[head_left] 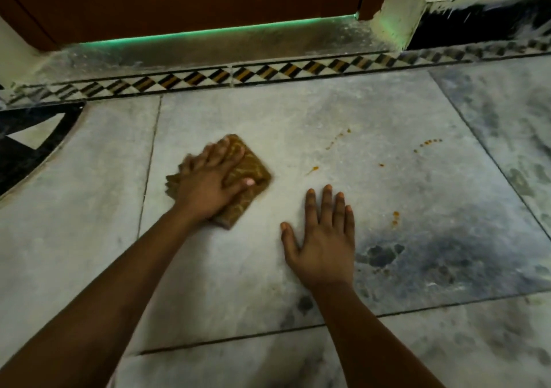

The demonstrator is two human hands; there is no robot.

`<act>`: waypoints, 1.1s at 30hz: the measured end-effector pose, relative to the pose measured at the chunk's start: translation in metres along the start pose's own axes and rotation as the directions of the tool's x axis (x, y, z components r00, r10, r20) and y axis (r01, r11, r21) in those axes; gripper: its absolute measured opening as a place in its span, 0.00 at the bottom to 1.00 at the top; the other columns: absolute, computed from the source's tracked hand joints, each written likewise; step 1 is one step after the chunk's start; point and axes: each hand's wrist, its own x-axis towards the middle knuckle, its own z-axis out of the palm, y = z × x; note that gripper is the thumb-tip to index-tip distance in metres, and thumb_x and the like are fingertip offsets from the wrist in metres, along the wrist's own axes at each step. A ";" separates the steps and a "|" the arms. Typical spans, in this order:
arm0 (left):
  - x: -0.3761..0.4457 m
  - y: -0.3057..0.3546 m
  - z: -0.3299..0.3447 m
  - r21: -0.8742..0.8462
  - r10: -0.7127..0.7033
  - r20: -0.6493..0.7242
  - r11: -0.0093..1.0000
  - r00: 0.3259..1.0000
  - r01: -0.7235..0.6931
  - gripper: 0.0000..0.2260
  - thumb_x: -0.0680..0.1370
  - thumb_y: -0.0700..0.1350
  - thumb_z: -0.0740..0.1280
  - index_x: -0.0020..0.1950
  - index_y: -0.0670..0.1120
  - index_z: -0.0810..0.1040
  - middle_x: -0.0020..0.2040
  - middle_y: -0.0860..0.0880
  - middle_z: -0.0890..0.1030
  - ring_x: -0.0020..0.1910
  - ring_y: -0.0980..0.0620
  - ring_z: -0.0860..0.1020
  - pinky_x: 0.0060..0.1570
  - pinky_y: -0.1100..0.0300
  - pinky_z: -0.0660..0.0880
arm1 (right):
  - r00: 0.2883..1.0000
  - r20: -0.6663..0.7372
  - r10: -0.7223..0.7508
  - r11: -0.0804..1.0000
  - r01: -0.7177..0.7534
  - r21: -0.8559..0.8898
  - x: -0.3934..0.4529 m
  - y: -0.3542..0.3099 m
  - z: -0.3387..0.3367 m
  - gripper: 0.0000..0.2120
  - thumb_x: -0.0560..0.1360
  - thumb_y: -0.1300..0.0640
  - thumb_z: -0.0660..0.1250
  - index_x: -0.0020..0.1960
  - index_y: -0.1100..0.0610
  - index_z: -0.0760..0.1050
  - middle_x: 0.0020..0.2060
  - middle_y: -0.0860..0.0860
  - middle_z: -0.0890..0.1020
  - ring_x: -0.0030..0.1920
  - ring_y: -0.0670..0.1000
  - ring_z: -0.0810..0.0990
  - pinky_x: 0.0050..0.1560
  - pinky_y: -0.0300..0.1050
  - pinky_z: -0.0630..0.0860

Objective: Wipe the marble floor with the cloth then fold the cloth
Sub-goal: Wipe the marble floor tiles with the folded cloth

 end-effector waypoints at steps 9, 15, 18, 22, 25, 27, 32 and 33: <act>0.038 0.057 0.002 -0.011 0.003 0.017 1.000 1.000 -0.003 0.32 0.74 0.69 0.51 0.75 0.62 0.49 0.78 0.52 0.44 0.76 0.41 0.44 0.71 0.41 0.40 | 0.999 0.033 -0.010 1.000 0.010 0.006 0.000 0.000 -0.001 0.36 0.73 0.39 0.48 0.73 0.60 0.61 0.72 0.63 0.62 0.72 0.65 0.60 0.70 0.55 0.46; 0.013 0.000 -0.003 0.031 -0.089 -0.013 0.996 0.996 0.089 0.32 0.73 0.70 0.48 0.75 0.62 0.49 0.78 0.54 0.45 0.76 0.43 0.48 0.71 0.42 0.46 | 0.995 0.089 -0.034 0.999 0.031 0.035 -0.001 0.002 -0.005 0.37 0.73 0.38 0.43 0.76 0.59 0.52 0.75 0.62 0.53 0.75 0.64 0.50 0.72 0.55 0.40; 0.044 0.016 -0.015 -0.058 -0.238 0.028 0.969 0.971 0.239 0.29 0.77 0.66 0.51 0.76 0.60 0.48 0.78 0.52 0.45 0.76 0.40 0.47 0.71 0.40 0.45 | 0.991 0.127 -0.042 0.998 0.037 0.044 -0.001 0.001 -0.007 0.36 0.74 0.39 0.45 0.76 0.58 0.48 0.76 0.61 0.49 0.75 0.62 0.46 0.73 0.55 0.38; 0.013 0.056 0.003 0.020 -0.074 0.021 0.997 0.997 0.073 0.31 0.74 0.70 0.50 0.75 0.63 0.48 0.78 0.52 0.43 0.76 0.39 0.44 0.71 0.39 0.42 | 0.990 0.137 -0.039 0.999 0.038 0.014 0.000 0.002 -0.006 0.37 0.74 0.38 0.44 0.77 0.57 0.46 0.76 0.61 0.47 0.75 0.62 0.44 0.73 0.55 0.38; -0.036 0.029 0.012 0.109 0.014 0.026 0.994 1.000 -0.017 0.33 0.70 0.71 0.46 0.74 0.65 0.47 0.78 0.54 0.43 0.76 0.42 0.45 0.71 0.41 0.44 | 0.988 0.146 -0.048 0.999 0.046 0.017 -0.002 0.003 -0.005 0.37 0.74 0.38 0.44 0.77 0.58 0.46 0.76 0.61 0.47 0.75 0.62 0.44 0.73 0.56 0.39; -0.042 0.000 0.002 0.117 -0.065 0.017 0.991 0.998 0.062 0.32 0.72 0.71 0.49 0.74 0.64 0.47 0.78 0.54 0.44 0.76 0.42 0.46 0.71 0.41 0.46 | 0.988 0.143 -0.059 0.998 0.057 0.016 -0.001 0.003 -0.005 0.35 0.76 0.38 0.45 0.77 0.58 0.46 0.76 0.61 0.47 0.75 0.62 0.44 0.73 0.56 0.39; -0.004 0.010 -0.005 0.009 -0.252 0.054 0.968 0.966 0.252 0.29 0.76 0.67 0.51 0.75 0.62 0.47 0.78 0.52 0.42 0.75 0.38 0.45 0.70 0.37 0.44 | 0.985 0.157 -0.068 0.998 0.067 0.015 0.000 0.005 -0.005 0.35 0.78 0.39 0.48 0.77 0.58 0.44 0.76 0.61 0.45 0.75 0.62 0.42 0.73 0.56 0.39; -0.009 0.023 -0.001 0.013 -0.243 0.046 0.970 0.969 0.243 0.29 0.76 0.67 0.51 0.75 0.62 0.47 0.78 0.52 0.42 0.75 0.38 0.45 0.70 0.37 0.43 | 0.985 0.159 -0.070 0.998 0.068 0.017 -0.002 0.005 -0.006 0.35 0.78 0.39 0.49 0.77 0.58 0.44 0.76 0.61 0.45 0.75 0.62 0.42 0.73 0.56 0.39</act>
